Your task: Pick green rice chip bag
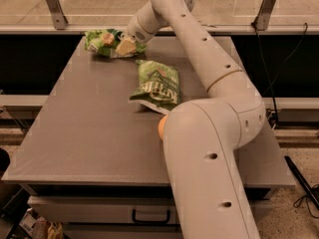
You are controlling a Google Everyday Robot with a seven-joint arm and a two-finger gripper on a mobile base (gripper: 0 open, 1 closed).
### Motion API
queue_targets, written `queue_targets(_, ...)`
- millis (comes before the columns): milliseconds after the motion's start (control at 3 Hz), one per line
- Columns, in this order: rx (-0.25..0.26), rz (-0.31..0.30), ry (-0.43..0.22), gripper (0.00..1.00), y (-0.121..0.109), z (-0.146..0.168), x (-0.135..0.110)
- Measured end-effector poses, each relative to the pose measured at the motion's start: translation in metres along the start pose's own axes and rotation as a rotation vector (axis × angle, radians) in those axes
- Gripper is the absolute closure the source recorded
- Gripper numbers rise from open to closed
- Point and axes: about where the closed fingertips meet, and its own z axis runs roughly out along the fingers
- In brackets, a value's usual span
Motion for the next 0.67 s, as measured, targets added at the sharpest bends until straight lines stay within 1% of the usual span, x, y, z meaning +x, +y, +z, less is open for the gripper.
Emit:
queue_targets(333,0.047,-0.041,0.004,1.00,-0.010,-0.033,-0.028)
queue_targets(667,0.101,-0.094,0.022,1.00,-0.016,-0.067,-0.062)
